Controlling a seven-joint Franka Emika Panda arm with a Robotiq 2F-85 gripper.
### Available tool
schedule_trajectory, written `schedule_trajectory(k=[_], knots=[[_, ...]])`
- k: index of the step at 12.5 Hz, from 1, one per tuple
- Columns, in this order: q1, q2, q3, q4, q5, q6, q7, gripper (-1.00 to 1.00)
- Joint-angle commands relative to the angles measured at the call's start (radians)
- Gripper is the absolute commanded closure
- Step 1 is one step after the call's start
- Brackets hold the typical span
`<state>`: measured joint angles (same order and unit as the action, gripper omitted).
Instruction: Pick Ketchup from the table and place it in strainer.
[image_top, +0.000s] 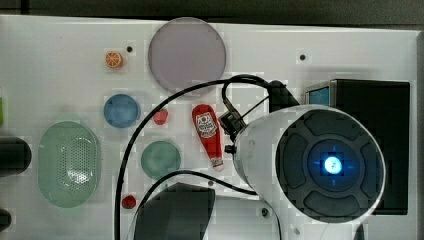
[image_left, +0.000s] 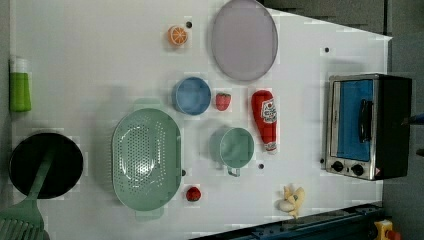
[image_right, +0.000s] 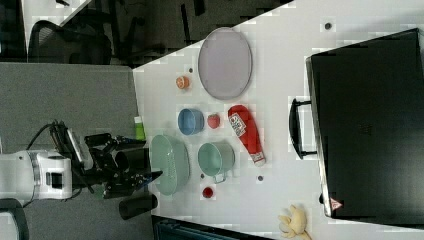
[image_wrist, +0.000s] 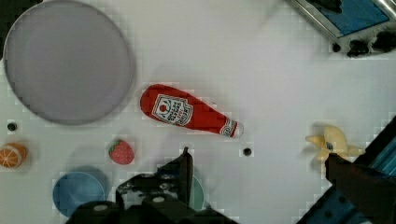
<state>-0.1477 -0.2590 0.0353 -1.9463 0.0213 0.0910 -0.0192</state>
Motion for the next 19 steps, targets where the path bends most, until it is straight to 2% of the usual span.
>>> schedule_trajectory(k=[1,5,10,14,17,19], knots=[[0.021,0.085,0.048,-0.062,0.009,0.081,-0.186,-1.0],[0.022,0.131,0.084,-0.158,0.009,0.219,-0.523,-1.0],[0.023,0.185,0.091,-0.306,0.008,0.471,-0.907,-1.0],[0.024,0.275,0.098,-0.386,0.002,0.645,-0.961,-1.0],[0.024,0.376,0.099,-0.392,-0.076,0.735,-0.96,-1.0],[0.024,0.438,0.1,-0.393,-0.087,0.789,-0.959,-1.0]])
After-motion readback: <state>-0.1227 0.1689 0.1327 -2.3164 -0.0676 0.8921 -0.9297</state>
